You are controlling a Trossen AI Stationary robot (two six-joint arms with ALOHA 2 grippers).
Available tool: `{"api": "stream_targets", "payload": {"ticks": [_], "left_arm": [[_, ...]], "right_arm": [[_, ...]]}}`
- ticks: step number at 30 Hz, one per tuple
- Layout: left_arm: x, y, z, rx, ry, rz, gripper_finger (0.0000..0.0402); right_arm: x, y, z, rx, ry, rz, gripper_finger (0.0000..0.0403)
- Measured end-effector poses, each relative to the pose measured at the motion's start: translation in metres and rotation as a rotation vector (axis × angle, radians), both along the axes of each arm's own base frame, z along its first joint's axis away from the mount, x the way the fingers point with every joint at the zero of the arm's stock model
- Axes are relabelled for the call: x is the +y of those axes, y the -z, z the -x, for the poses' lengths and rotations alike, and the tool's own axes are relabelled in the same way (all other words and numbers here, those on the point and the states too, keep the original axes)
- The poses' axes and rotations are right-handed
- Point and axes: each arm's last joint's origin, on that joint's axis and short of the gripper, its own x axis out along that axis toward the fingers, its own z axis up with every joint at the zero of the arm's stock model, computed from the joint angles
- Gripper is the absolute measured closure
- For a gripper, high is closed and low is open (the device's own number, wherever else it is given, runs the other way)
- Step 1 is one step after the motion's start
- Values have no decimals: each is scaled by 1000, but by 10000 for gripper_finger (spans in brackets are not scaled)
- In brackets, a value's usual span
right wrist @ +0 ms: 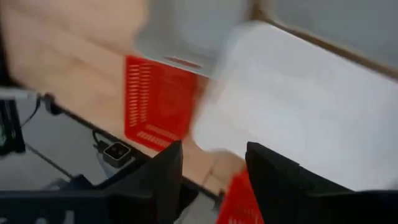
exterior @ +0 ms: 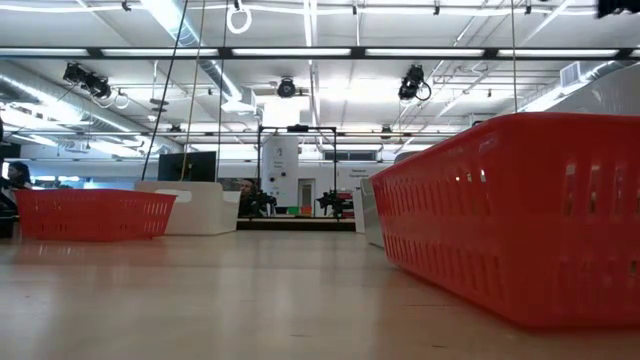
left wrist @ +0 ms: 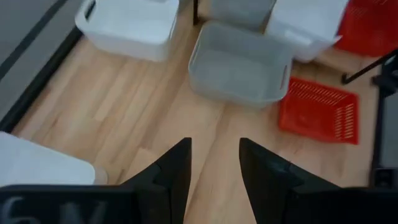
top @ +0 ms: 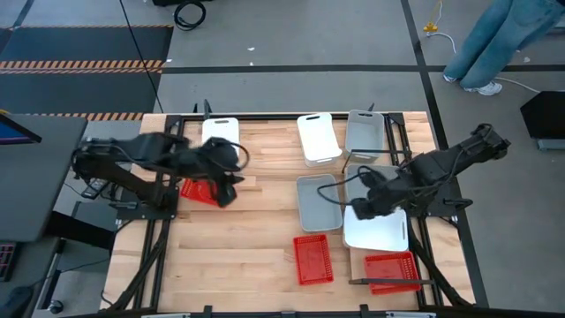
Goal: Stack baskets on shelf by color
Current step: Put the bottom white bin on the shelf
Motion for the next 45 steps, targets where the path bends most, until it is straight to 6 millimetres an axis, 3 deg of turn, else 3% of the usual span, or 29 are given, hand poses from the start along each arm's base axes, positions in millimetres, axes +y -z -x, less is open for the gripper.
{"api": "stream_targets", "payload": {"ticks": [6,11,16,20,30,45], "left_arm": [[-6,32,-22,72,-92,81,262],[-11,36,-30,50,-112,137,258],[-14,35,-32,22,-116,159,259],[-17,35,-32,16,-133,178,260],[-21,35,-31,18,-122,184,260],[-21,35,-31,24,-94,161,262]], "right_arm": [[10,22,-42,-38,-130,69,222],[17,48,-73,12,-183,69,223],[21,74,-88,116,-264,46,223],[21,82,-93,146,-281,38,223],[16,77,-82,211,-269,22,223],[19,74,-84,211,-214,-66,223]]}}
